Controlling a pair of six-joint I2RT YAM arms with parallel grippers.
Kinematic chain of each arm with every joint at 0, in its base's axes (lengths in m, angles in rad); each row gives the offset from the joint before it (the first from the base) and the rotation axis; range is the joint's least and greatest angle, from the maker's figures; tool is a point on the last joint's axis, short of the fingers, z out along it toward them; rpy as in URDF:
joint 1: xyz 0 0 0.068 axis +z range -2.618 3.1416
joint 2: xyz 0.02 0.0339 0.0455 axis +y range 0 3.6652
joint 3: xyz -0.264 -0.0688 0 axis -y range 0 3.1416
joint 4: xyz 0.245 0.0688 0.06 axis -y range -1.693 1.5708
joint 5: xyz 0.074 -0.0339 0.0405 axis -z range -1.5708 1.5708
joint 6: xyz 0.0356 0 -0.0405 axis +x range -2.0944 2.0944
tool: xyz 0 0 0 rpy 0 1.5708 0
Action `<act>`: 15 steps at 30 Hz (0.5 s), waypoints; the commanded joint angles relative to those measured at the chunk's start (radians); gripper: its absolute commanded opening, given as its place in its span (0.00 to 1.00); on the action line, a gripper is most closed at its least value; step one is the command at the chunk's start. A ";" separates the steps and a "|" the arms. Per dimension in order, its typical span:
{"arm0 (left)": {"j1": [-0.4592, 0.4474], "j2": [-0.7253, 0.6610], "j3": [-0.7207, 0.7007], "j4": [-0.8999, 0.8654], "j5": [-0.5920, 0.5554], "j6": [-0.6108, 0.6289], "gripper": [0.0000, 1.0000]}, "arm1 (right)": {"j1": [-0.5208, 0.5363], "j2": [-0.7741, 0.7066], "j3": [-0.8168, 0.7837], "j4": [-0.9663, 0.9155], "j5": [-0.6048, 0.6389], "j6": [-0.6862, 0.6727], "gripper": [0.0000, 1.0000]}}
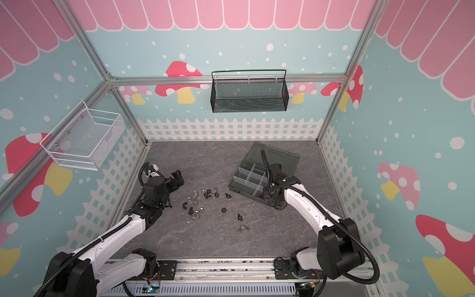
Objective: Sort the screws and nuts into containers
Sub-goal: Place the screw into the container.
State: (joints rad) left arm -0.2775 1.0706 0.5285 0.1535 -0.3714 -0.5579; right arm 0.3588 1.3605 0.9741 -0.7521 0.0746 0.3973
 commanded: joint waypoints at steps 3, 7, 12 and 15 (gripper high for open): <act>-0.003 0.007 0.029 -0.013 -0.013 -0.021 0.99 | -0.044 -0.020 -0.037 -0.008 -0.019 -0.023 0.00; -0.003 0.009 0.028 -0.013 -0.010 -0.022 0.99 | -0.072 -0.019 -0.057 0.006 -0.028 -0.023 0.00; -0.003 0.008 0.027 -0.012 -0.011 -0.021 0.99 | -0.099 -0.013 -0.073 0.011 -0.030 -0.021 0.00; -0.003 0.010 0.026 -0.009 -0.011 -0.022 0.99 | -0.108 -0.013 -0.076 0.021 -0.033 -0.021 0.00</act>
State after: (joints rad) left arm -0.2775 1.0725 0.5289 0.1535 -0.3714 -0.5579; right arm 0.2600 1.3598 0.9081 -0.7433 0.0505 0.3847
